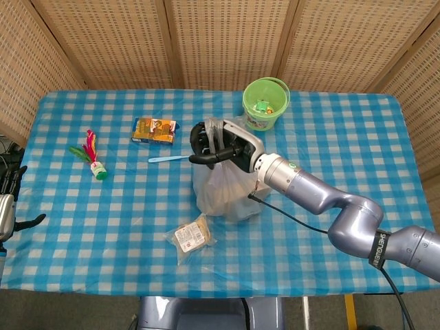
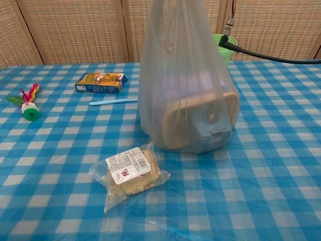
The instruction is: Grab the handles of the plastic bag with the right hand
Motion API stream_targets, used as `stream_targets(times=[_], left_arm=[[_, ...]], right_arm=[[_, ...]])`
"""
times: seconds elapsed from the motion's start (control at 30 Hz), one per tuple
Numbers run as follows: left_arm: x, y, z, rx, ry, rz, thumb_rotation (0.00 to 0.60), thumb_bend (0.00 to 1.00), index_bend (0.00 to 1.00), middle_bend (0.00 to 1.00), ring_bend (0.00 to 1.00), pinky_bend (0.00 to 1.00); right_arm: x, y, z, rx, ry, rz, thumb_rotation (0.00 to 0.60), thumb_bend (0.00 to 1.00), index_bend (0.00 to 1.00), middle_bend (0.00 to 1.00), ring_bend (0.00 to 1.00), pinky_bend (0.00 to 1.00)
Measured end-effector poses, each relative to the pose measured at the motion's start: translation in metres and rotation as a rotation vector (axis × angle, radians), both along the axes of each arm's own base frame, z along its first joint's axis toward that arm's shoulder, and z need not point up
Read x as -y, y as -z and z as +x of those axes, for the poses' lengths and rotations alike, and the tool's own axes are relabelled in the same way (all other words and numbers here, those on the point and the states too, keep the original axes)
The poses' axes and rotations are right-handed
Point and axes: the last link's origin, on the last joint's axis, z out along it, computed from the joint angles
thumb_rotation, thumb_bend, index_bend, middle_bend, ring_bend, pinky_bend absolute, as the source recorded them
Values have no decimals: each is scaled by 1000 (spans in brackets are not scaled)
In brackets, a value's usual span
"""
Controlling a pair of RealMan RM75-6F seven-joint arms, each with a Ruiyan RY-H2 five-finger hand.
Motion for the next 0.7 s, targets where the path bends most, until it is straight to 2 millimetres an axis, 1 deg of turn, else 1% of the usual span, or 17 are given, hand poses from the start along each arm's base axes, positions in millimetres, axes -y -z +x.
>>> stream_targets(times=[0.03,0.07,0.13,0.2,0.23,0.27,0.3,0.33,0.37,0.7], left_arm=[[0,0,0,0,0,0,600,0,0,0,0,0],[0,0,0,1,0,0,600,0,0,0,0,0],[0,0,0,1,2,1,600,0,0,0,0,0],[1,0,1,1,3,2,600,0,0,0,0,0],[1,0,1,1,4,1,600,0,0,0,0,0],[1,0,1,2,5,1,600,0,0,0,0,0],[1,0,1,2,5,1,600,0,0,0,0,0],[1,0,1,2,5,2,600,0,0,0,0,0],[2,0,1,2,5,2,600,0,0,0,0,0],[2,-1,1,13,7,-2,600,0,0,0,0,0]], right_arm=[[0,1,-1,-12,-5,-5,600,4,872,900,820,996],[0,1,-2,-26,-11,-9,600,33,893,910,831,999],[-1,2,-4,-66,-26,-19,600,202,935,930,853,1000],[-1,2,-6,-96,-37,-29,600,565,957,943,869,1000],[-1,2,-6,-103,-40,-35,600,688,955,944,872,1000],[-1,2,-7,-109,-41,-39,600,848,949,943,874,1000],[0,2,-8,-116,-42,-45,600,945,941,942,875,1000],[0,2,-8,-120,-41,-47,600,983,937,940,875,1000],[1,2,-9,-122,-40,-49,600,1000,933,939,877,1000],[5,-5,-11,-122,-13,-78,600,1000,917,928,886,1000]])
